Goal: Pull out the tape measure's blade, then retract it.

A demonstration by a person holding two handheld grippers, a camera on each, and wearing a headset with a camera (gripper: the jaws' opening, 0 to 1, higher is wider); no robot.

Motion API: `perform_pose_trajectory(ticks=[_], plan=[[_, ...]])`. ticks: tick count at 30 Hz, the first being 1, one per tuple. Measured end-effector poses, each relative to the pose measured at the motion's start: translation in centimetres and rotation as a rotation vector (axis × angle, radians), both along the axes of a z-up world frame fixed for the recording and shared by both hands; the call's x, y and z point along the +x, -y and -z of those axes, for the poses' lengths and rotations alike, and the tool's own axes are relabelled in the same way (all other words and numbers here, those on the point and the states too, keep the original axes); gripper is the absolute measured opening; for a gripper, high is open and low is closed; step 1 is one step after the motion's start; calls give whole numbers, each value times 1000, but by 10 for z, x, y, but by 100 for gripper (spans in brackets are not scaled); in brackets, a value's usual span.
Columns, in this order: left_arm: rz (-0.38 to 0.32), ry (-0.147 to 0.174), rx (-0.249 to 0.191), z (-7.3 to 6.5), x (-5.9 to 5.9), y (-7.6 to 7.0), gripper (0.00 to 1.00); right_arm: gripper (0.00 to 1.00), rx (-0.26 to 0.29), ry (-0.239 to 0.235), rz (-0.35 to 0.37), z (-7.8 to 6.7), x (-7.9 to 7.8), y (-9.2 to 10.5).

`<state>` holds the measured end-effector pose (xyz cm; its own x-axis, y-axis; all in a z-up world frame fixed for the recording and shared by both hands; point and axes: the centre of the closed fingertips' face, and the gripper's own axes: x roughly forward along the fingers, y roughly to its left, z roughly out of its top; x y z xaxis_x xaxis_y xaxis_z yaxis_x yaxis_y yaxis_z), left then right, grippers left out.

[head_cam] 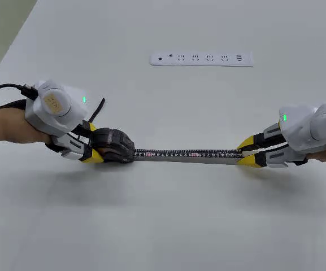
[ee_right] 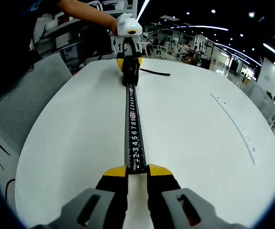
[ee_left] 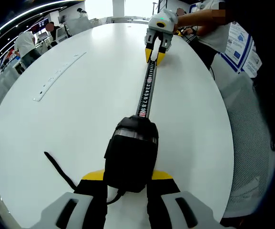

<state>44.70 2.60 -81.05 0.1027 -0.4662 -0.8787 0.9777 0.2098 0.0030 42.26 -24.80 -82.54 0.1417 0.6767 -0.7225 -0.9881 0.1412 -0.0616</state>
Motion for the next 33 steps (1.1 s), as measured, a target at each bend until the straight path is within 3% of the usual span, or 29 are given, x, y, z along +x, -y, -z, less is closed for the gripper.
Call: perform_pose_trajectory(ticks=[14, 27, 29, 33], plan=[[-8, 0, -1, -1, -1, 0, 29, 14, -22, 5, 9, 3, -1, -1], [-17, -2, -10, 0, 0, 0, 30, 18, -2, -2, 37, -3, 2, -3], [-25, 4, 4, 1, 1, -3, 33, 20, -4, -1, 39, -4, 2, -3], [-30, -1, -7, -1, 0, -4, 36, 24, -6, 0, 47, -5, 1, -1]])
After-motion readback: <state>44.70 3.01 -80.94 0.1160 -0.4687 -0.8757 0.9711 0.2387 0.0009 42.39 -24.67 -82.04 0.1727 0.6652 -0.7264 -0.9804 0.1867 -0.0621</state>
